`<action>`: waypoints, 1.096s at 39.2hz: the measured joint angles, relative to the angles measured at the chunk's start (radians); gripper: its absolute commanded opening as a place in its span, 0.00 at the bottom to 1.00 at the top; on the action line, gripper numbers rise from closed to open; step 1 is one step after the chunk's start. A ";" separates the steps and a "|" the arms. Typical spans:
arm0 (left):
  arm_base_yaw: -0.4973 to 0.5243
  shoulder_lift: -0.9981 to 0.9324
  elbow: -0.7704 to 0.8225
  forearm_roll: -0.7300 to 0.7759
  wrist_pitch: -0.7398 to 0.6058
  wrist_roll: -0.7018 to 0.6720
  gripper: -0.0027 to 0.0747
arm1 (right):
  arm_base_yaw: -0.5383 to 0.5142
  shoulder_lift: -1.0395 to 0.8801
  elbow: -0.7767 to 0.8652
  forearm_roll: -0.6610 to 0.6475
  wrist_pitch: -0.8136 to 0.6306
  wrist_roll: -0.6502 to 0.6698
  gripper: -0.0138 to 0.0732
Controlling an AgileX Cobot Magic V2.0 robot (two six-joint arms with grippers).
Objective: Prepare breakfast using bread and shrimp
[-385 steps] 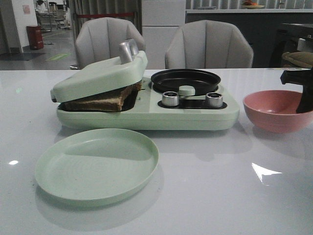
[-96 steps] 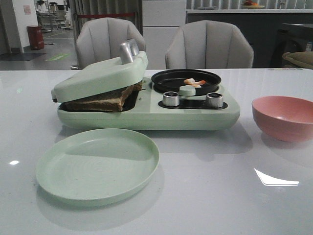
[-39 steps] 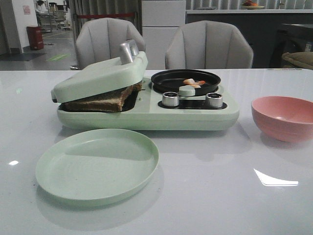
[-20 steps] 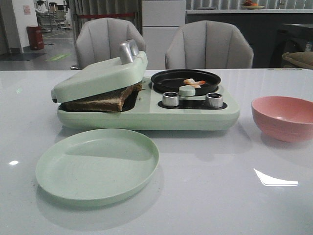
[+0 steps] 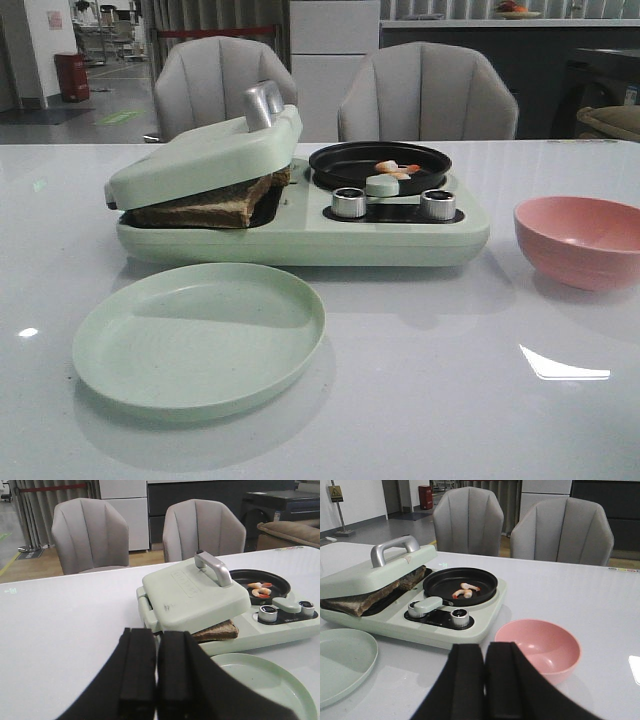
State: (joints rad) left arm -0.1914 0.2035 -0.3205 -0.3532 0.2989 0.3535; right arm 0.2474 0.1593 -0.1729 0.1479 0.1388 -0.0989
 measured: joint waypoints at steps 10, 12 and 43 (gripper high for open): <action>0.000 0.000 0.000 0.023 0.000 0.000 0.19 | 0.000 0.000 0.000 0.000 0.000 0.000 0.33; 0.000 0.000 0.000 0.039 0.000 0.000 0.19 | 0.000 0.000 0.000 0.000 0.000 0.000 0.33; 0.146 -0.151 0.273 0.431 -0.255 -0.409 0.19 | 0.000 0.000 0.000 0.000 0.002 0.000 0.33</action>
State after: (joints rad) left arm -0.0458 0.0527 -0.0477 0.0779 0.0440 -0.0555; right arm 0.2474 0.1593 -0.1729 0.1479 0.1404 -0.0989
